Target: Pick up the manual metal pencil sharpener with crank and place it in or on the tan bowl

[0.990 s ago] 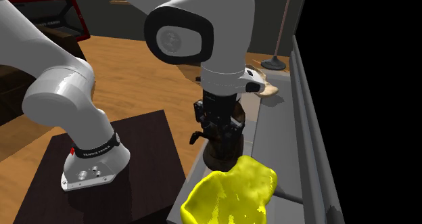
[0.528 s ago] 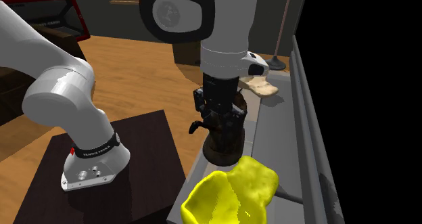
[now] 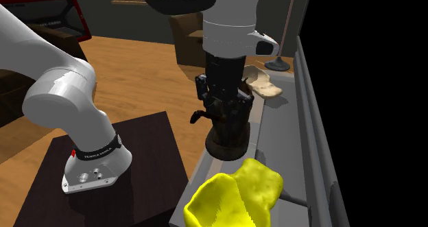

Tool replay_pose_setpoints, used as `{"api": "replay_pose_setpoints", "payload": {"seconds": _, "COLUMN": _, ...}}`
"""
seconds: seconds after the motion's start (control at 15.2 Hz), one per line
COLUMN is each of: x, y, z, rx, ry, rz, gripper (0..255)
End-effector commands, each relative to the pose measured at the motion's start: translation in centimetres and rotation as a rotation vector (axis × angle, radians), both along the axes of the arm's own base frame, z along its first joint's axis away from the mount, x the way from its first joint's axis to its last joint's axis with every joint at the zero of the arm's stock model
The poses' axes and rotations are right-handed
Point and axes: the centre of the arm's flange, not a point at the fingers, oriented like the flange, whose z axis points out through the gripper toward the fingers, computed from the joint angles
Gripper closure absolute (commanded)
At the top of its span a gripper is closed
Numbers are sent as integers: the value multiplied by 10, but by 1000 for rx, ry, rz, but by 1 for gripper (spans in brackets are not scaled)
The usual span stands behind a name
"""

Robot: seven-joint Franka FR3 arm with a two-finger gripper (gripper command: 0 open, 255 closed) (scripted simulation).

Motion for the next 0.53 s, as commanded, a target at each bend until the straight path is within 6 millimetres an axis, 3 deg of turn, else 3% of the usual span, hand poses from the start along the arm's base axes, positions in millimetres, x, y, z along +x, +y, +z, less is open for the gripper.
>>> {"api": "replay_pose_setpoints", "payload": {"seconds": 0.0, "x": 0, "y": 2, "z": 12, "rx": 0, "ry": -2, "rz": 0, "gripper": 255}}
{"api": "replay_pose_setpoints", "payload": {"seconds": 0.46, "x": 0, "y": 2, "z": 49, "rx": 0, "ry": -2, "rz": 0, "gripper": 255}}
